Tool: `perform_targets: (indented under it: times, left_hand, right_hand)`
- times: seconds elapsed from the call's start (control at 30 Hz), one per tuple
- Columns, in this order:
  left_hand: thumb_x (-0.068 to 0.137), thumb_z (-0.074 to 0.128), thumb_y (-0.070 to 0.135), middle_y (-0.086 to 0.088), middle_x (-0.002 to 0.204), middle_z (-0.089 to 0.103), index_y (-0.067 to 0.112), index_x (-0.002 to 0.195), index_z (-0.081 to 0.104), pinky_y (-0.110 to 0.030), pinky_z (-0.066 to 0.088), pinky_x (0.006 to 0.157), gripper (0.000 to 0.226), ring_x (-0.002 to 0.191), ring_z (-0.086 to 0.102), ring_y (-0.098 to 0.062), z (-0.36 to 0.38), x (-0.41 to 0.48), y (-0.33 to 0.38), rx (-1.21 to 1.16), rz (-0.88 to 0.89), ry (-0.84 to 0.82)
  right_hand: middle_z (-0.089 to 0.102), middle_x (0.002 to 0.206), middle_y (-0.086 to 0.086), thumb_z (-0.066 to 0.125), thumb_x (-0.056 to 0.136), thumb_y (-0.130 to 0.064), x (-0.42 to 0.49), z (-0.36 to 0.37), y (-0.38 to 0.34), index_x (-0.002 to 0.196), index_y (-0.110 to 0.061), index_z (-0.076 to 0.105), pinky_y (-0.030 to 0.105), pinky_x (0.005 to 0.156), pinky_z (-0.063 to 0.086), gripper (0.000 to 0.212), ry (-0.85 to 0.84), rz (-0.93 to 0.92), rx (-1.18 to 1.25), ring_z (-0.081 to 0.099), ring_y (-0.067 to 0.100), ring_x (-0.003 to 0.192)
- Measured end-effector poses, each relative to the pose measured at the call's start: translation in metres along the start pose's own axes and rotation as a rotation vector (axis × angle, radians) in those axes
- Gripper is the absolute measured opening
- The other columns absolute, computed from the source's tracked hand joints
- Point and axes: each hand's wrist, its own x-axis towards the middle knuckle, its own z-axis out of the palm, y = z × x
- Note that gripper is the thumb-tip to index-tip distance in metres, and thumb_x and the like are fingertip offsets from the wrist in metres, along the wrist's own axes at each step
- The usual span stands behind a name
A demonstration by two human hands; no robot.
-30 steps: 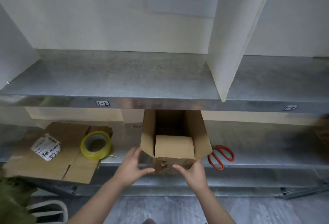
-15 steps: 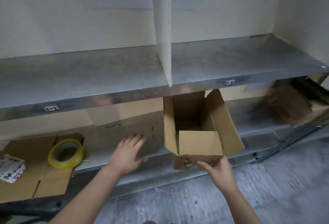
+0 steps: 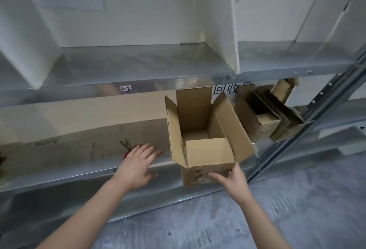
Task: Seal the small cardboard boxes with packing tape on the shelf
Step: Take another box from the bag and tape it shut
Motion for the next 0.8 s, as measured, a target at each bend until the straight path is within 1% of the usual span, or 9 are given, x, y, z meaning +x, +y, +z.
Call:
perform_targets:
  times: [0.07, 0.2, 0.27, 0.37, 0.47, 0.6, 0.67, 0.73, 0.8]
  left_hand:
    - [0.088, 0.052, 0.057, 0.004, 0.157, 0.027, 0.034, 0.150, 0.025, -0.036, 0.002, 0.119, 0.072, 0.148, 0.015, -0.018, 0.002, 0.018, 0.026, -0.001, 0.013, 0.016]
    - [0.086, 0.057, 0.053, 0.001, 0.157, 0.029, 0.031, 0.150, 0.028, -0.037, 0.004, 0.119, 0.073, 0.147, 0.020, -0.021, 0.006, 0.059, 0.064, -0.025, 0.035, 0.001]
    - [0.087, 0.057, 0.053, 0.001, 0.157, 0.028, 0.031, 0.150, 0.027, -0.038, 0.004, 0.119, 0.073, 0.146, 0.020, -0.022, 0.010, 0.082, 0.078, -0.026, 0.050, -0.014]
    - [0.088, 0.052, 0.056, 0.002, 0.159, 0.023, 0.033, 0.152, 0.022, -0.038, 0.006, 0.119, 0.074, 0.146, 0.019, -0.021, 0.019, 0.120, 0.095, -0.056, 0.077, -0.050]
    - [0.088, 0.050, 0.060, 0.000, 0.159, 0.021, 0.028, 0.152, 0.020, -0.036, 0.014, 0.118, 0.077, 0.144, 0.023, -0.022, 0.033, 0.156, 0.115, -0.092, 0.114, -0.113]
    - [0.085, 0.042, 0.072, -0.005, 0.154, 0.031, 0.023, 0.149, 0.030, -0.037, 0.023, 0.116, 0.082, 0.139, 0.031, -0.026, 0.051, 0.191, 0.146, -0.231, 0.019, -0.236]
    - [0.083, 0.042, 0.075, -0.003, 0.151, 0.035, 0.024, 0.147, 0.031, -0.036, 0.028, 0.113, 0.083, 0.136, 0.035, -0.024, 0.057, 0.205, 0.157, -0.336, -0.018, -0.246]
    - [0.081, 0.046, 0.075, 0.000, 0.152, 0.037, 0.027, 0.150, 0.025, -0.036, 0.030, 0.113, 0.086, 0.137, 0.036, -0.021, 0.059, 0.216, 0.166, -0.497, -0.062, -0.243]
    - [0.078, 0.051, 0.075, 0.003, 0.150, 0.040, 0.029, 0.150, 0.023, -0.037, 0.034, 0.112, 0.089, 0.136, 0.039, -0.020, 0.060, 0.225, 0.173, -0.636, -0.128, -0.245]
  right_hand:
    - [0.064, 0.116, -0.003, 0.089, 0.066, -0.027, 0.012, -0.028, 0.010, 0.110, -0.034, 0.050, 0.033, 0.095, 0.050, 0.059, -0.011, 0.008, -0.012, 0.061, 0.011, 0.109]
    - [0.065, 0.111, -0.018, 0.089, 0.067, -0.022, 0.036, -0.075, 0.030, 0.110, -0.038, 0.049, 0.006, 0.080, 0.047, 0.061, -0.022, 0.036, -0.013, 0.061, -0.011, 0.100]
    - [0.064, 0.109, -0.024, 0.089, 0.067, -0.023, 0.050, -0.094, 0.041, 0.110, -0.039, 0.049, 0.002, 0.076, 0.045, 0.062, -0.009, 0.067, -0.012, 0.059, -0.016, 0.098]
    - [0.061, 0.108, -0.028, 0.089, 0.065, -0.030, 0.073, -0.115, 0.053, 0.108, -0.043, 0.048, 0.005, 0.077, 0.046, 0.061, 0.012, 0.121, 0.011, 0.057, -0.018, 0.099]
    - [0.057, 0.112, -0.028, 0.089, 0.065, -0.030, 0.097, -0.126, 0.066, 0.109, -0.043, 0.046, 0.007, 0.079, 0.046, 0.063, 0.038, 0.164, 0.030, 0.055, -0.015, 0.103]
    - [0.051, 0.116, -0.029, 0.089, 0.065, -0.028, 0.123, -0.134, 0.077, 0.114, -0.044, 0.042, 0.006, 0.087, 0.043, 0.070, 0.055, 0.194, 0.042, 0.050, -0.017, 0.103]
    - [0.049, 0.117, -0.031, 0.089, 0.064, -0.030, 0.135, -0.137, 0.081, 0.121, -0.042, 0.039, 0.006, 0.088, 0.044, 0.077, 0.069, 0.210, 0.074, 0.049, -0.014, 0.104]
    - [0.050, 0.119, -0.030, 0.089, 0.065, -0.029, 0.144, -0.141, 0.086, 0.129, -0.037, 0.037, 0.017, 0.095, 0.045, 0.084, 0.092, 0.244, 0.097, 0.051, -0.006, 0.109]
    - [0.053, 0.117, -0.026, 0.088, 0.066, -0.030, 0.152, -0.141, 0.090, 0.123, -0.034, 0.044, 0.025, 0.097, 0.045, 0.072, 0.143, 0.245, 0.073, 0.052, 0.002, 0.114]
